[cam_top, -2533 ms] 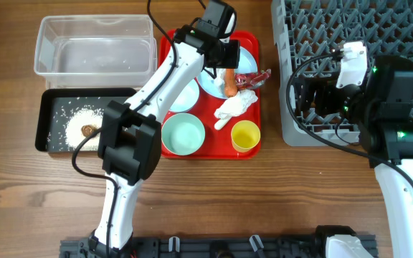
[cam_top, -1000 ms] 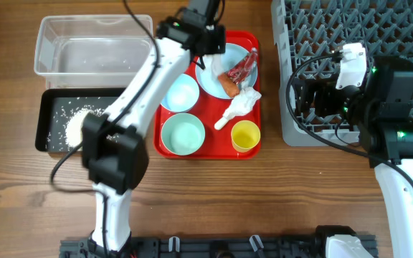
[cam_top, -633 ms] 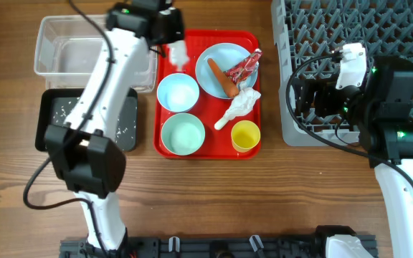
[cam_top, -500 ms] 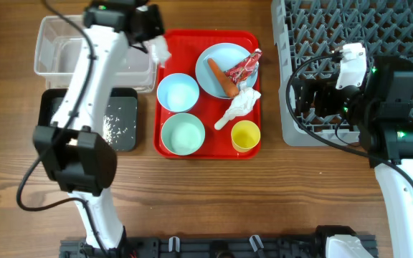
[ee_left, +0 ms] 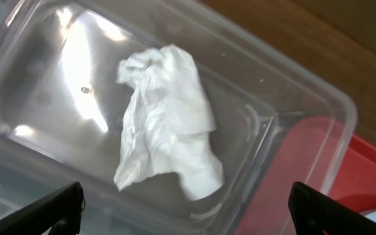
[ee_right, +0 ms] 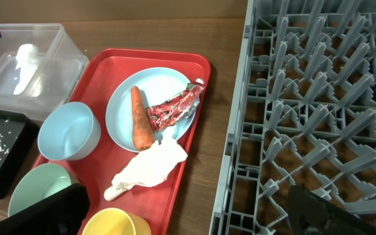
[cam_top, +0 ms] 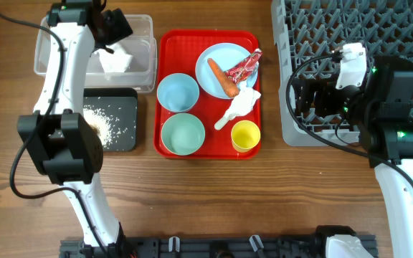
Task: Sort waste into correct bins and load items into the dishwasher rack
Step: 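Grasp the red strawberry snack wrapper on the plate with left gripper, then carry the wrapper to the clear plastic bin and release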
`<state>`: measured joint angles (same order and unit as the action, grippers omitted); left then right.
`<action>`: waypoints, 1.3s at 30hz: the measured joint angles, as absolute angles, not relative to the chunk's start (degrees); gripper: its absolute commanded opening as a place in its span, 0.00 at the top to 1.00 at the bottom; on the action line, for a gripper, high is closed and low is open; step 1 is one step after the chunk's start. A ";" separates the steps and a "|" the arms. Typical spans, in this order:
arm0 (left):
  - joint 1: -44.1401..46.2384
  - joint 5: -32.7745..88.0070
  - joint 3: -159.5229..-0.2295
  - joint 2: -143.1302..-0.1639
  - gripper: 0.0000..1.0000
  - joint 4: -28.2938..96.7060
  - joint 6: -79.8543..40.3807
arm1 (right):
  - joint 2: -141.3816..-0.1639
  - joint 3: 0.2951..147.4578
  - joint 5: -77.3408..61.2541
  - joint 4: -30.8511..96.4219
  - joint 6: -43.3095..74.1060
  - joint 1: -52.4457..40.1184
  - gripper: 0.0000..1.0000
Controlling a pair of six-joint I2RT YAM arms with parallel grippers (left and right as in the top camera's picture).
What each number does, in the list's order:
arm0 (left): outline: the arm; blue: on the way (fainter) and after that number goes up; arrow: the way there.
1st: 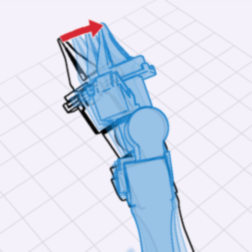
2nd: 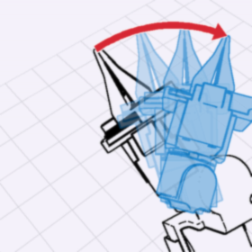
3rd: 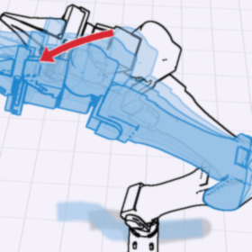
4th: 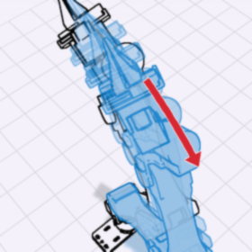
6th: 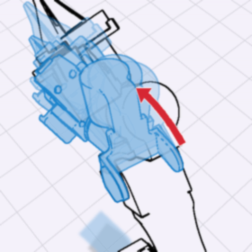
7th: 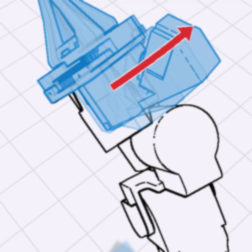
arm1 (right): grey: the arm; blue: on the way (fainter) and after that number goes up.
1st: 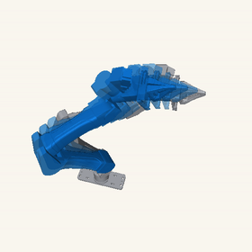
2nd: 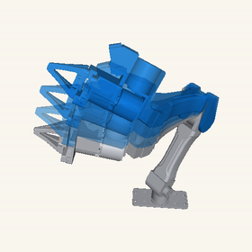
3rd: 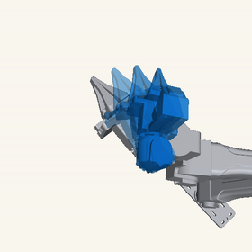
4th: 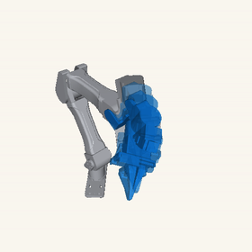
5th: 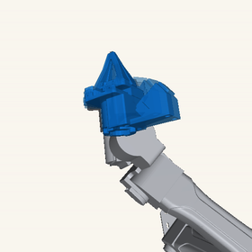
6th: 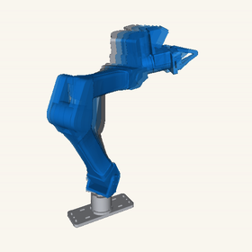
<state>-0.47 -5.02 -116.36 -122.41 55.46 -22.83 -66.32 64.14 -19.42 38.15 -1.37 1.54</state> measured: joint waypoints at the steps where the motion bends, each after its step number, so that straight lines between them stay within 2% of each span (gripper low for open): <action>1: -0.23 -4.38 -116.31 -122.41 0.01 53.91 -22.04 | -66.32 64.14 -19.42 38.15 -1.37 1.54 0.00; 5: 3.16 4.84 -116.31 -122.37 0.01 49.36 -15.14 | -66.32 64.14 -19.42 38.13 -1.37 1.54 0.00; 8: 10.85 8.64 -116.31 -122.37 0.01 47.59 -8.69 | -66.32 64.16 -19.42 38.13 -1.37 1.54 0.00; 13: 25.87 7.09 -116.33 -123.79 0.01 44.49 -1.69 | -66.32 64.16 -19.42 38.20 -1.37 1.54 0.00; 15: 29.06 6.61 -116.36 -126.32 0.01 43.59 -0.16 | -66.35 64.18 -19.42 38.33 -1.37 1.54 0.00; 22: 31.73 5.65 -116.36 -137.23 0.02 40.23 1.48 | -66.96 64.18 -19.42 38.54 -1.37 1.54 0.00; 31: 31.73 5.48 -116.36 -140.38 0.09 35.27 5.43 | -66.98 64.18 -19.42 38.57 -1.37 1.54 0.00; 33: 31.73 5.19 -116.36 -141.80 0.23 33.95 6.15 | -66.98 64.18 -19.42 38.57 -1.37 1.54 0.00; 35: 31.73 4.97 -116.53 -141.93 0.67 33.34 7.49 | -67.07 64.18 -19.42 38.57 -1.37 1.54 0.00; 36: 31.73 4.84 -116.53 -142.02 0.73 32.95 8.27 | -67.18 64.18 -19.42 38.57 -1.37 1.54 0.00; 38: 31.73 4.80 -116.53 -142.28 0.91 32.08 9.58 | -67.31 64.18 -19.42 38.61 -1.37 1.54 0.00; 39: 31.73 4.84 -116.53 -142.41 0.96 31.64 10.13 | -67.31 64.18 -19.42 38.87 -1.37 1.54 0.00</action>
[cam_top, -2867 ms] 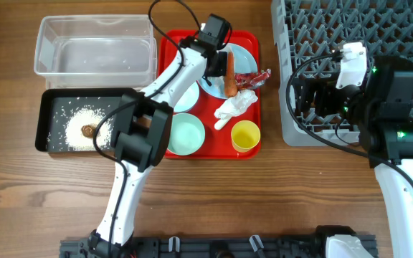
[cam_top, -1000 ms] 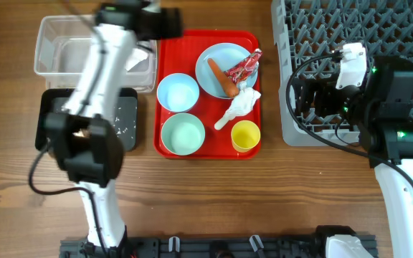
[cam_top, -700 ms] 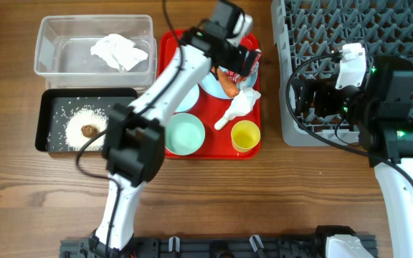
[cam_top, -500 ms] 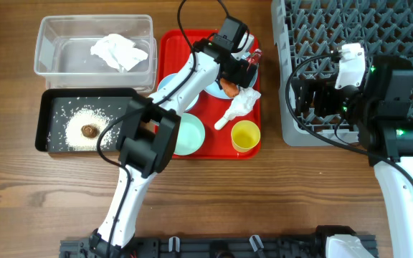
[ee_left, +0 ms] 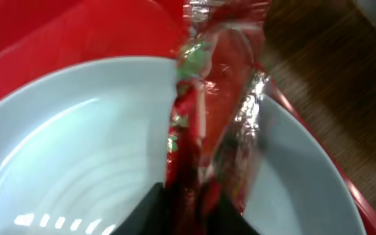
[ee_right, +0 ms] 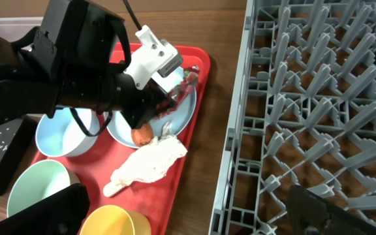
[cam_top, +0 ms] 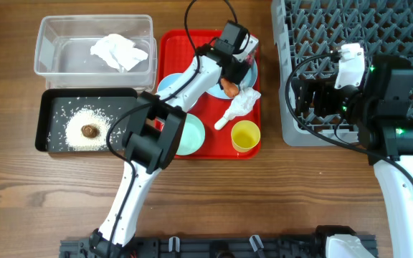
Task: Sort waste into correct bins and load items into the dishwasher rack
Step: 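Carry the wrapper to the clear plastic bin and release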
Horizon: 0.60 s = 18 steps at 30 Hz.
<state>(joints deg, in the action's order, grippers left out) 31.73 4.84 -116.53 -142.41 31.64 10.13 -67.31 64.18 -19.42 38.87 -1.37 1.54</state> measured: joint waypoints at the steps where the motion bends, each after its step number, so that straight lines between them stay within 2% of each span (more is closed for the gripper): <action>1: 31.73 4.82 -116.53 -142.45 0.96 31.44 10.59 | -67.31 64.18 -19.42 39.20 -1.37 1.54 0.00; 9: 30.96 4.80 -116.51 -141.05 0.96 32.62 2.39 | -67.33 64.18 -19.42 39.48 -1.37 1.54 0.00; 14: 25.36 4.51 -116.38 -128.92 0.96 39.38 -7.40 | -67.33 64.18 -19.42 39.53 -1.37 1.54 0.00; 18: 17.43 1.93 -116.75 -119.33 0.96 49.89 -14.15 | -67.33 64.18 -19.42 39.48 -1.37 1.54 0.00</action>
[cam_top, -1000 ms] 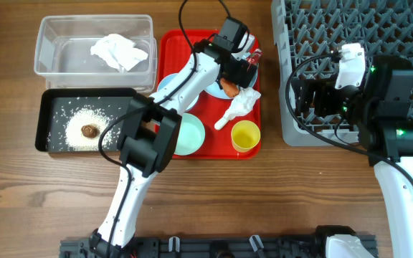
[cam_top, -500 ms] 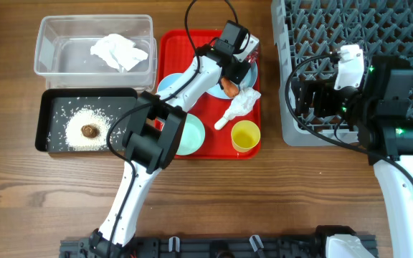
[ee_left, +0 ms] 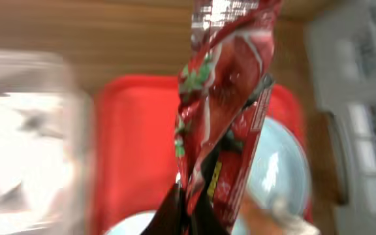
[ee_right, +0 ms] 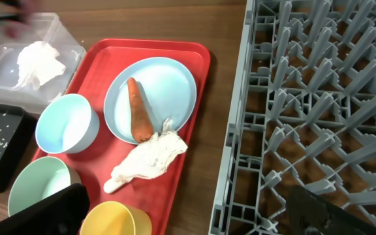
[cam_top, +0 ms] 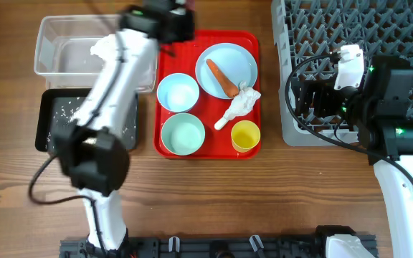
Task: Sort waste into correct bins and load items into the dishwasher rack
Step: 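Carry the wrapper to the clear plastic bin and release, then reach the left gripper to the plate and grasp the carrot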
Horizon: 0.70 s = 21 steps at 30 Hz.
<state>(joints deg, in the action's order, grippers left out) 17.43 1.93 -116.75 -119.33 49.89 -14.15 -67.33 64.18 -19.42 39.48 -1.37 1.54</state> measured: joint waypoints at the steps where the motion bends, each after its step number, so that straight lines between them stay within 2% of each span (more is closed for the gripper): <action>1: 15.05 1.02 -116.86 -118.48 0.96 52.18 -15.29 | -67.33 64.18 -19.42 39.48 -1.37 1.54 0.00; 4: 9.87 -1.13 -116.90 -119.39 0.96 57.54 -17.02 | -67.33 64.18 -19.42 39.48 -1.37 1.54 0.00; 5: 8.82 -1.93 -116.90 -120.11 0.90 58.61 -17.54 | -67.33 64.18 -19.40 39.48 -1.37 1.54 0.00; 9: 5.76 -4.43 -116.68 -123.13 0.44 60.20 -19.22 | -67.35 64.18 -19.40 39.48 -1.37 1.54 0.00; 10: 5.04 -4.73 -116.68 -123.96 0.22 59.79 -19.51 | -67.33 64.18 -19.42 39.48 -1.37 1.54 0.00; 12: 3.66 -4.99 -116.66 -125.38 0.05 58.24 -19.70 | -67.33 64.18 -19.40 39.48 -1.37 1.54 0.00; 16: 2.24 -5.32 -116.62 -126.08 0.07 56.80 -20.05 | -67.33 64.18 -19.42 39.48 -1.37 1.54 0.00; 20: 4.49 -2.09 -116.62 -126.04 0.20 56.73 -16.34 | -67.33 64.18 -19.42 39.48 -1.37 1.54 0.00; 21: 6.81 0.45 -116.62 -126.04 0.19 56.53 -15.03 | -67.33 64.18 -19.42 39.51 -1.37 1.54 0.00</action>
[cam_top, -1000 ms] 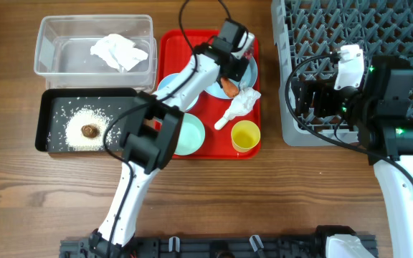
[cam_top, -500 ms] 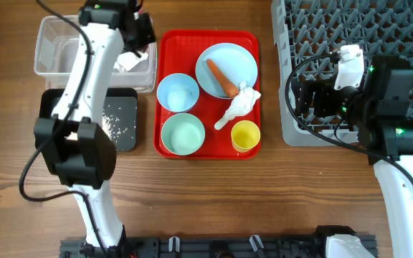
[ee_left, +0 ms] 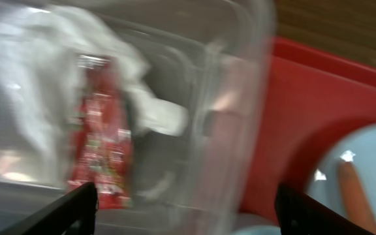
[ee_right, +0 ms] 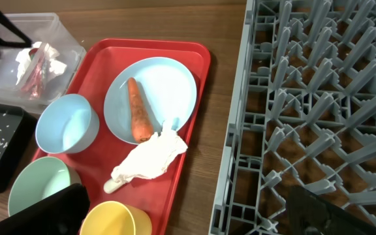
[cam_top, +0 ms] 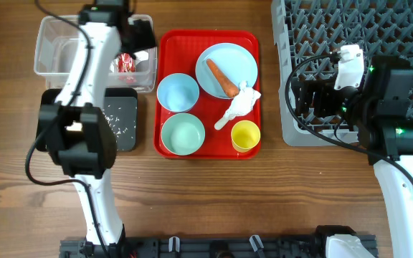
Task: Sort waste into correct bins and load items into the dishwasher rack
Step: 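Reach the left gripper to the plate and grasp the carrot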
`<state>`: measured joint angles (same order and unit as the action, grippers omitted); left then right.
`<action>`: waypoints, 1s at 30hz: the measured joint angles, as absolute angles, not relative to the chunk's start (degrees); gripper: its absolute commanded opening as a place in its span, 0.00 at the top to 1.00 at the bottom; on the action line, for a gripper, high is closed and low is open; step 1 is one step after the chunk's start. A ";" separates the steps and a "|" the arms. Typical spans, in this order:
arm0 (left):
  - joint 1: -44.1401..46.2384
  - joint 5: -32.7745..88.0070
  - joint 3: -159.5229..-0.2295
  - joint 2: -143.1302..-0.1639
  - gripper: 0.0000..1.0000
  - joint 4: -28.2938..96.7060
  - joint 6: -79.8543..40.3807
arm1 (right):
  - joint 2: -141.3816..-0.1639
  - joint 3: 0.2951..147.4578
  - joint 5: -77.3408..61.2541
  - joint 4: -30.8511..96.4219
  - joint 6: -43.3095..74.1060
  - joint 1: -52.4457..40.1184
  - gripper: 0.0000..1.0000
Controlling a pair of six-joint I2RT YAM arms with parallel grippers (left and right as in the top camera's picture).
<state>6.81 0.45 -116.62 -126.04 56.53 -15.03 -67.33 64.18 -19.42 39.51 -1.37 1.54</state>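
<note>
The red snack wrapper (ee_left: 100, 147) lies in the clear plastic bin (cam_top: 49, 32) against a crumpled white tissue (ee_left: 51, 78); it also shows from above as the wrapper (cam_top: 125, 62). My left gripper (cam_top: 136, 39) hangs open over the bin's right end, nothing between its fingers (ee_left: 77, 205). On the red tray (cam_top: 167, 43) a carrot (cam_top: 221, 78) lies on a light blue plate (cam_top: 235, 54), with a white napkin (cam_top: 239, 106), a blue bowl (cam_top: 177, 92), a green bowl (cam_top: 183, 134) and a yellow cup (cam_top: 245, 135). My right gripper (cam_top: 297, 97) is open at the grey dishwasher rack (cam_top: 350, 29).
A black tray with scattered rice (cam_top: 124, 122) sits in front of the clear bin, partly hidden under my left arm. The rack's upright tines (ee_right: 318, 98) fill the right side. Bare wood table (cam_top: 264, 208) lies in front of the tray.
The left gripper, shut on the wrapper above the tray's back-left corner, is now open over the clear bin, and the wrapper lies inside it. The right arm has not moved.
First the left gripper was open over the bin with the tissue, and the wrapper lay on the plate by the carrot. Then it was shut on the wrapper at the plate, then held it up near the bin. Now the wrapper rests in the bin.
</note>
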 measured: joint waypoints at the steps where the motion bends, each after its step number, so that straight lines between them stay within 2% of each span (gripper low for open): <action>1: 9.08 1.85 -116.62 -126.04 0.18 56.53 -14.33 | -67.33 64.18 -19.40 39.51 -1.37 1.54 0.00; 5: 18.20 4.16 -116.62 -126.08 0.20 55.40 -17.21 | -67.35 64.18 -19.42 39.51 -1.34 1.54 0.00; 7: 22.28 4.86 -116.62 -126.19 0.25 54.89 -20.60 | -67.33 64.18 -19.42 39.55 -1.34 1.54 0.00; 10: 26.17 5.21 -116.62 -127.72 0.12 52.88 -27.33 | -67.33 64.18 -19.42 39.70 -1.34 1.54 0.00; 12: 27.75 2.90 -116.62 -129.25 0.09 51.59 -32.71 | -67.33 64.18 -19.42 39.86 -1.34 1.54 0.00; 16: 31.00 0.21 -116.62 -133.43 0.11 51.59 -41.89 | -67.33 64.18 -19.42 40.12 -1.34 1.54 0.00; 18: 31.57 -0.14 -116.62 -135.70 0.23 50.70 -45.06 | -67.35 64.18 -19.42 40.12 -1.34 1.54 0.00; 20: 31.48 -0.16 -116.62 -136.97 0.30 49.67 -46.41 | -67.35 64.18 -19.42 40.16 -1.34 1.54 0.00; 24: 31.35 -0.12 -116.64 -139.17 0.62 46.11 -47.79 | -67.35 64.18 -19.42 40.29 -1.34 1.54 0.00; 27: 31.33 0.05 -116.64 -139.72 0.79 45.19 -48.40 | -67.35 64.18 -19.42 40.32 -1.37 1.54 0.00; 30: 31.33 0.10 -116.64 -139.72 0.84 45.15 -48.56 | -67.35 64.18 -19.42 40.29 -1.37 1.54 0.00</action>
